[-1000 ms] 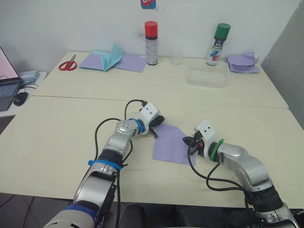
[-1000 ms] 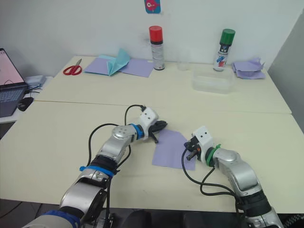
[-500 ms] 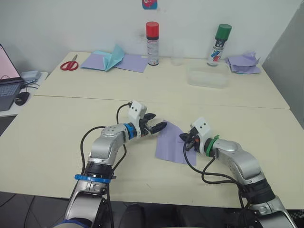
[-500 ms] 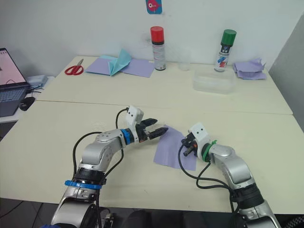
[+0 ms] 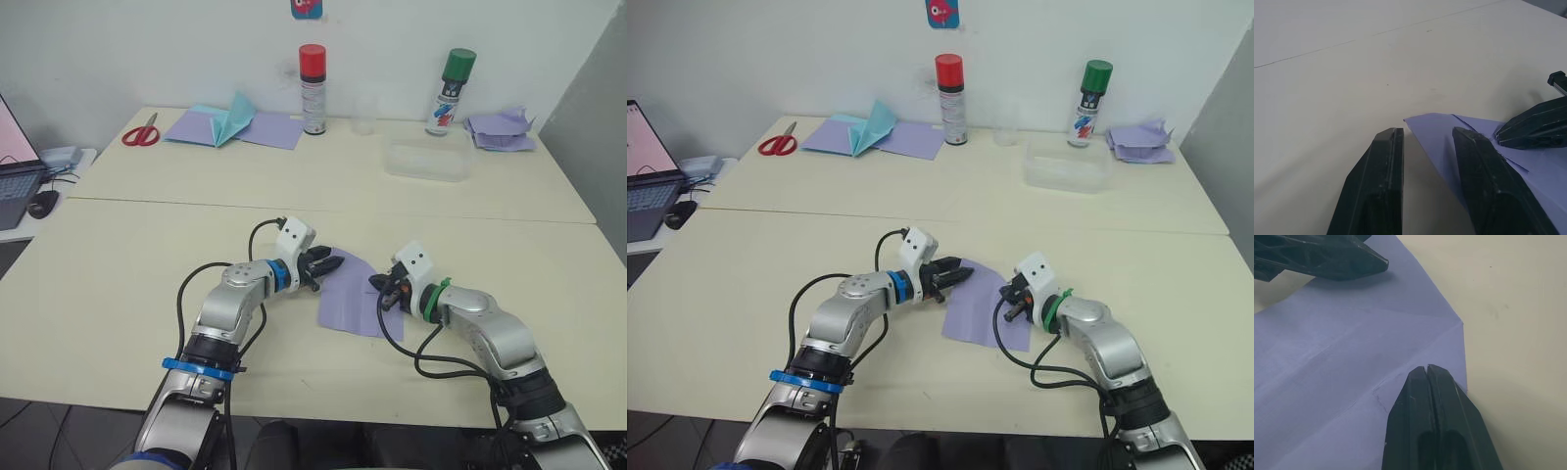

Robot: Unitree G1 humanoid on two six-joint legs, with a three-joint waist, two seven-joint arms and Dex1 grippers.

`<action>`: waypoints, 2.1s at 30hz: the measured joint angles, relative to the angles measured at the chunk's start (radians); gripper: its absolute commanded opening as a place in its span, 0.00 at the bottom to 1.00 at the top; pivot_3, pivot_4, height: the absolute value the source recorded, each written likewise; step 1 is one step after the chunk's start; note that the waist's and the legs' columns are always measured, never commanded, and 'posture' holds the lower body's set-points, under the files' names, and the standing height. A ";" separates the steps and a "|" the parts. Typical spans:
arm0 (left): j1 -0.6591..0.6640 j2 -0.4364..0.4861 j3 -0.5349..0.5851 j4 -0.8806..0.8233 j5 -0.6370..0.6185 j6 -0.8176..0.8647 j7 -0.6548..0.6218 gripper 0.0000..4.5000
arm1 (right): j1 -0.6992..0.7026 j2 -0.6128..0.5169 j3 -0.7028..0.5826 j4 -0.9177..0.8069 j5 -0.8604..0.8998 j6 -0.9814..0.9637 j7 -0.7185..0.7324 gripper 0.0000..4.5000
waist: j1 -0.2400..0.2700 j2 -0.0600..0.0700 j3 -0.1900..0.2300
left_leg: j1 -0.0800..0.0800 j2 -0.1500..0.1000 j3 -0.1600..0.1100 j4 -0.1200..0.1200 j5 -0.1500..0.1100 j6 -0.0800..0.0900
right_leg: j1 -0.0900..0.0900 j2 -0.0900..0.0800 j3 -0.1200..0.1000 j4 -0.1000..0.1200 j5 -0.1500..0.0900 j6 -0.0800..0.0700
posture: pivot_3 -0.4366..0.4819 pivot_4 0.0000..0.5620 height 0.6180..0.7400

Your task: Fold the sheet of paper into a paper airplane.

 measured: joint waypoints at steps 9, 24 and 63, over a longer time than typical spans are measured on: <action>0.046 0.040 -0.142 -0.039 0.102 -0.123 -0.065 0.10 | 0.003 0.016 0.000 -0.002 -0.016 -0.005 -0.005 0.00 | -0.001 0.000 0.000 | 0.000 0.000 0.001 0.000 0.000 0.000 | 0.000 0.000 0.000 -0.001 0.000 0.000 | 0.48 0.27 1.00; 0.050 0.070 -0.211 -0.033 0.204 -0.237 -0.087 0.10 | 0.008 0.018 -0.001 -0.007 -0.016 -0.006 -0.007 0.00 | -0.001 0.000 0.000 | 0.000 0.000 0.001 -0.001 0.000 0.000 | 0.000 0.000 0.001 -0.001 0.000 0.000 | 0.48 0.27 1.00; -0.006 0.063 -0.225 0.081 0.239 -0.349 -0.142 0.10 | -0.151 0.095 0.002 0.223 -0.028 -0.066 0.015 0.00 | 0.004 0.001 0.001 | 0.000 -0.001 0.001 0.000 0.000 0.000 | 0.001 0.000 0.000 -0.002 0.000 0.000 | 0.48 0.27 1.00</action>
